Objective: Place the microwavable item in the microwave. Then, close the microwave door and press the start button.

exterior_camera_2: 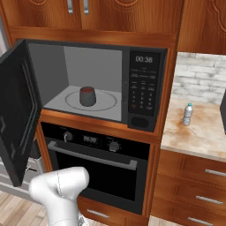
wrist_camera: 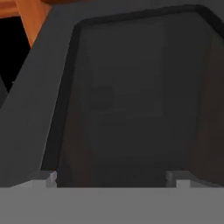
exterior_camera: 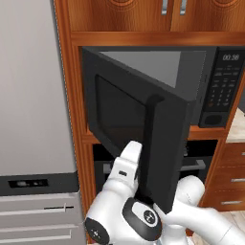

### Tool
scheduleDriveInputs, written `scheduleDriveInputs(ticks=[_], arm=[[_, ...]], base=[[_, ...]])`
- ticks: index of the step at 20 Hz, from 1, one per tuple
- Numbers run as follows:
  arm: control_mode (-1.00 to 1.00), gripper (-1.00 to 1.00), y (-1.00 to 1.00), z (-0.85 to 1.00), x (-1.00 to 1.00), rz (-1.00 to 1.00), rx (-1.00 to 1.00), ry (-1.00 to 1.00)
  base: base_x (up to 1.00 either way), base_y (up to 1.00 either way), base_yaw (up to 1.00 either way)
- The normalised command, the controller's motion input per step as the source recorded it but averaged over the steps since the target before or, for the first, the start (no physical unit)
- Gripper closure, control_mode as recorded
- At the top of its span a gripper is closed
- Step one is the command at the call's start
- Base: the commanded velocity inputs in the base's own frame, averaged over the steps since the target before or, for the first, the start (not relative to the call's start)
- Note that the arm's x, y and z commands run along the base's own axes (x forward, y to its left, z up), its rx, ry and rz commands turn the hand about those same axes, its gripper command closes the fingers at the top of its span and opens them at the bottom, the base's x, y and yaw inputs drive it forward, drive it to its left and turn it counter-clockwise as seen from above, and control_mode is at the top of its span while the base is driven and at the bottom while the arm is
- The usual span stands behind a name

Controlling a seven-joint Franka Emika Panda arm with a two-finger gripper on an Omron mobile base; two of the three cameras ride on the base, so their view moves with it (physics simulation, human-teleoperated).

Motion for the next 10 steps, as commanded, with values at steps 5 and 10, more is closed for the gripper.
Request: scheduleDriveInputs(ticks=[5, 10], arm=[[-1.00, -1.00, -1.00, 0.17, 0.01, -0.14, 0.14, 0.00], [-1.00, -1.00, -0.88, 0.31, 0.25, -0.06, 0.12, 0.00]], base=[[0.00, 0.00, 0.00], [0.00, 0.00, 0.00]])
